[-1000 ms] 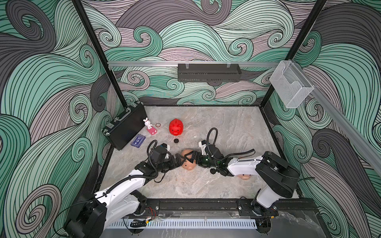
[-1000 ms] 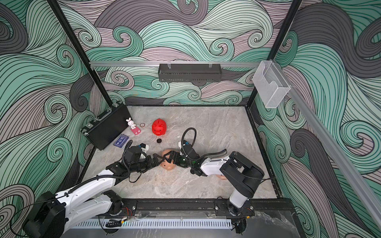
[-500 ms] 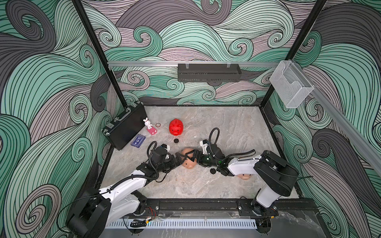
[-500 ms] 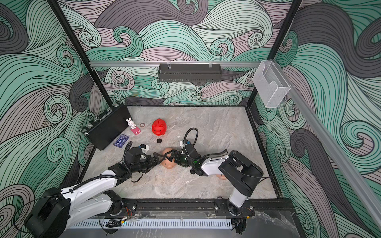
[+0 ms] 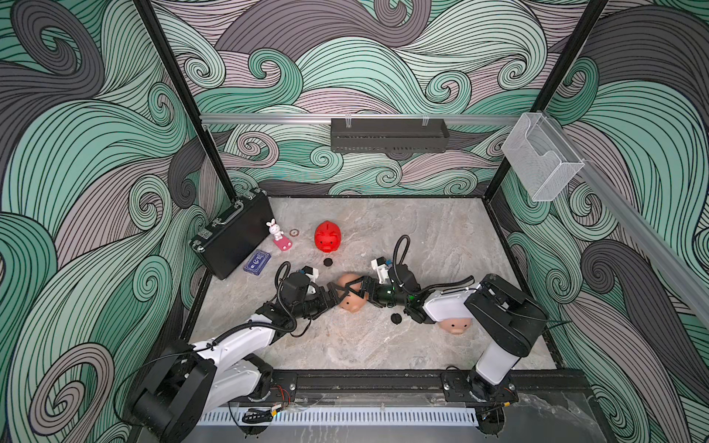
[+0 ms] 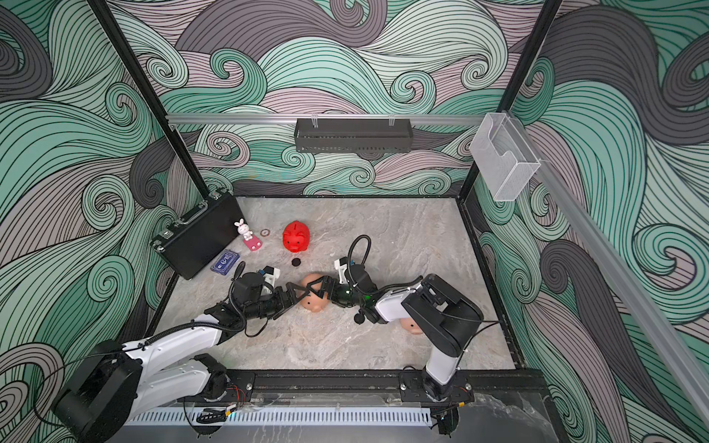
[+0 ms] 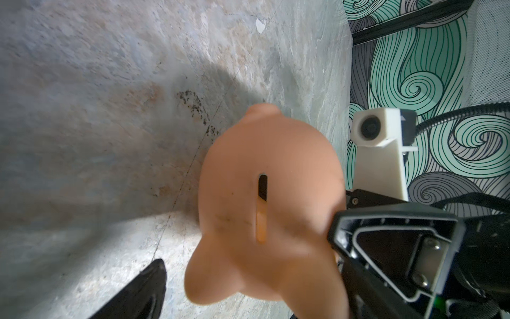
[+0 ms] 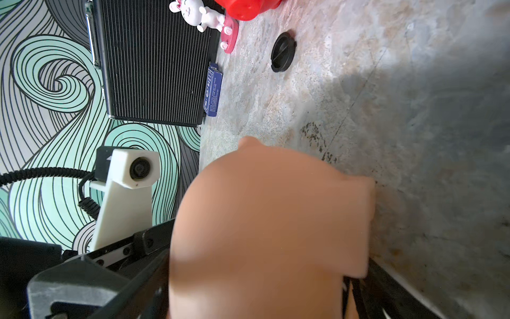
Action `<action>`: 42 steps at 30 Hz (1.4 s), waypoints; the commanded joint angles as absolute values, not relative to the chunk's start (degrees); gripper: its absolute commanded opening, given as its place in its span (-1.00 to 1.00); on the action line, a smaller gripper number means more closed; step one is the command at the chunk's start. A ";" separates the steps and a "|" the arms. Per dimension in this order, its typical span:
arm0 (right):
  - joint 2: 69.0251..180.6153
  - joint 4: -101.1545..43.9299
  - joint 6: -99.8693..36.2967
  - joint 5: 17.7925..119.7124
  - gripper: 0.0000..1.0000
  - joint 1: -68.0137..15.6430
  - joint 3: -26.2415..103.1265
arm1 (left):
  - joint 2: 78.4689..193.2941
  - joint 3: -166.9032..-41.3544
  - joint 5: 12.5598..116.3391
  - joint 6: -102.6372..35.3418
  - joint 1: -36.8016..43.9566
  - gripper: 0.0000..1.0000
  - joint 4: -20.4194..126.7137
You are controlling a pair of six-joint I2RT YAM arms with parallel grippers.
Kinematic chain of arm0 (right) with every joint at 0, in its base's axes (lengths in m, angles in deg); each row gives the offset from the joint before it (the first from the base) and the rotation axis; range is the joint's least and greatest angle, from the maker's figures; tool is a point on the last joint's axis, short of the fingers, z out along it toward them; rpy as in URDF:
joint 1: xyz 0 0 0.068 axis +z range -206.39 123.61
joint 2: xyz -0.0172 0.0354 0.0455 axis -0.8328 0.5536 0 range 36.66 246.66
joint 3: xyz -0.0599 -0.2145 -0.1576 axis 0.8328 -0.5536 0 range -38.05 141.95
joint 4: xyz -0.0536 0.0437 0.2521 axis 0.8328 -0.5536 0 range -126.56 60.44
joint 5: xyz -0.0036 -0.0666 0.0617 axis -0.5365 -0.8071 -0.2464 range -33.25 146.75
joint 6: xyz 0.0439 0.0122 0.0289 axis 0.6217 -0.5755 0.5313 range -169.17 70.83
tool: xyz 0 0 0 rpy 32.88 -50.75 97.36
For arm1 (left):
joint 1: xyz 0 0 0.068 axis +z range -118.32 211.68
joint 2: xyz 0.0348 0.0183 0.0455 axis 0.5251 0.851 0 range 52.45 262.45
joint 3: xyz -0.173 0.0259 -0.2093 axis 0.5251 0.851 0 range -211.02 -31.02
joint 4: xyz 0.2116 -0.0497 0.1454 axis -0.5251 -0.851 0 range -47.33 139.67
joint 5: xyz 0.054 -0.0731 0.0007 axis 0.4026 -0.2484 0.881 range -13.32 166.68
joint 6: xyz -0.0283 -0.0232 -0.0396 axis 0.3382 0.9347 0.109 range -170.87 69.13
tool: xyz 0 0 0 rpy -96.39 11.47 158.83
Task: Open piggy banks
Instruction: Adjust the piggy bank at the center of the board.
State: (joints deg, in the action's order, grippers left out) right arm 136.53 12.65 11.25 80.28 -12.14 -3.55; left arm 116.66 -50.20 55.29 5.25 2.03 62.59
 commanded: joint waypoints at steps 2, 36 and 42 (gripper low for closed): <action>140.98 3.73 11.33 82.15 0.85 -12.61 -5.59 | 119.28 -49.13 53.46 4.58 2.41 0.90 65.53; 139.36 9.60 15.02 86.11 0.92 -14.98 -5.99 | 121.41 -49.22 53.83 4.86 2.41 0.49 66.77; 132.10 6.72 12.47 85.09 0.98 -17.01 -7.95 | 119.94 -49.47 54.76 4.17 2.41 0.49 64.36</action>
